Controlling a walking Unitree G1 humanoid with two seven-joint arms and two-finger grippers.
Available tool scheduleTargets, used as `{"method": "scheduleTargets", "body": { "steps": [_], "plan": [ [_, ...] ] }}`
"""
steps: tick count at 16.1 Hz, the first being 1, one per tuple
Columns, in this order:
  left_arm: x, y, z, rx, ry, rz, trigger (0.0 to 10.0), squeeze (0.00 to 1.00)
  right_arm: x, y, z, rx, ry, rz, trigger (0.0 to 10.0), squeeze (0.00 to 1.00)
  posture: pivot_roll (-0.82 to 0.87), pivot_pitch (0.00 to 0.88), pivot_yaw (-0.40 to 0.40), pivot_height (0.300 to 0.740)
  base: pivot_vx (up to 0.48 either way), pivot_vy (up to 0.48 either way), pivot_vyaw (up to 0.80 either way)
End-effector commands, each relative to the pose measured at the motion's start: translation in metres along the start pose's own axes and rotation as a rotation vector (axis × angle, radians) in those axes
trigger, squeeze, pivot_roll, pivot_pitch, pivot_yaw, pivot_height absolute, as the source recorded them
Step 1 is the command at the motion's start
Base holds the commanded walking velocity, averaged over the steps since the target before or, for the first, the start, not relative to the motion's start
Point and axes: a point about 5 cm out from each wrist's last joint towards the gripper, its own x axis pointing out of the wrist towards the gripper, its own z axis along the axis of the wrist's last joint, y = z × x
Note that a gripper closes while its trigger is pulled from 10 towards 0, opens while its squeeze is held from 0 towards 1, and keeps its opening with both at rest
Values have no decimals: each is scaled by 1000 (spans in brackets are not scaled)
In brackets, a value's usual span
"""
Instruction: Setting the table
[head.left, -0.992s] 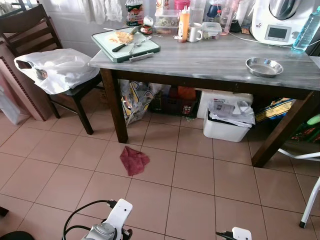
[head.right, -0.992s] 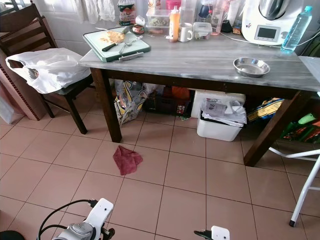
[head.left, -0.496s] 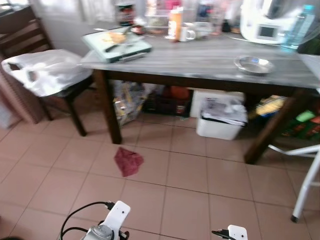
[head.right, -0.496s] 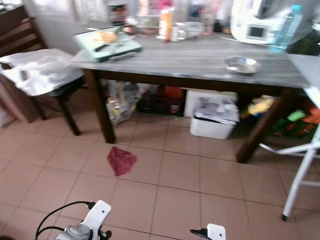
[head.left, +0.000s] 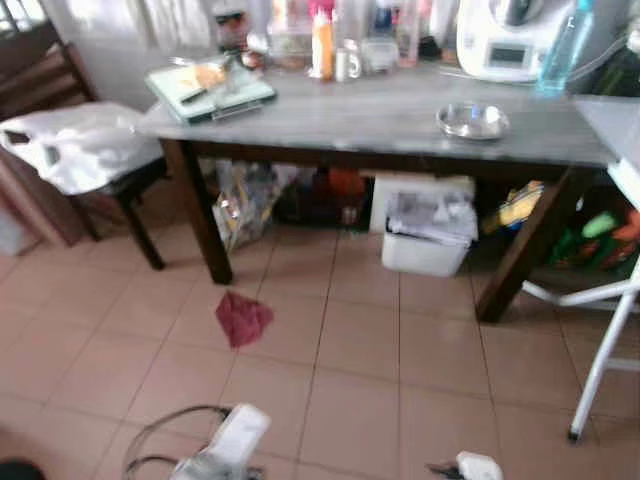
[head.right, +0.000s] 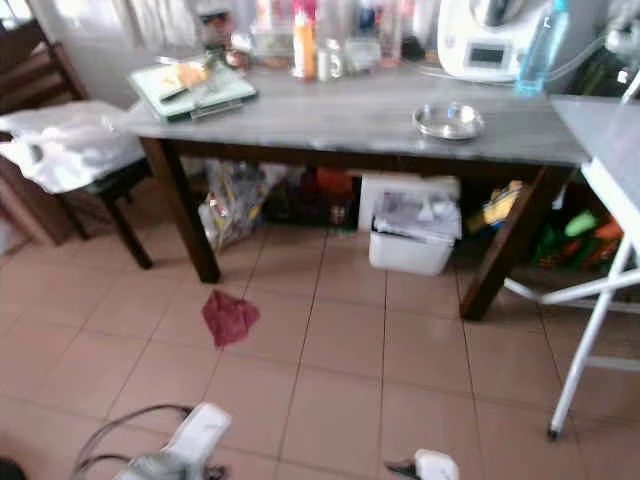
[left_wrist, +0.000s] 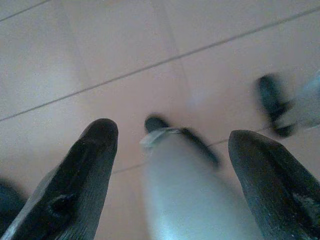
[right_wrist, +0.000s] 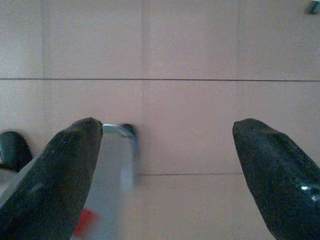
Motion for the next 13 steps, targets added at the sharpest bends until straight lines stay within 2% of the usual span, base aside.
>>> {"method": "scheduleTargets", "body": {
  "steps": [1,3,13],
  "plan": [
    [-2,10,-5,10,14,19,10000,0,1,5,4,18,-7,11,10000,0,34,33,-6,740,0,-480,0],
    [-3,12,-4,13,12,21,10000,0,1,5,3,41,-4,7,10000,0,34,31,-3,740,0,-480,0],
    [-2,12,1,29,6,17,10000,0,1,5,4,22,-3,11,10000,0,35,28,-6,740,0,-480,0]
  ]
}}
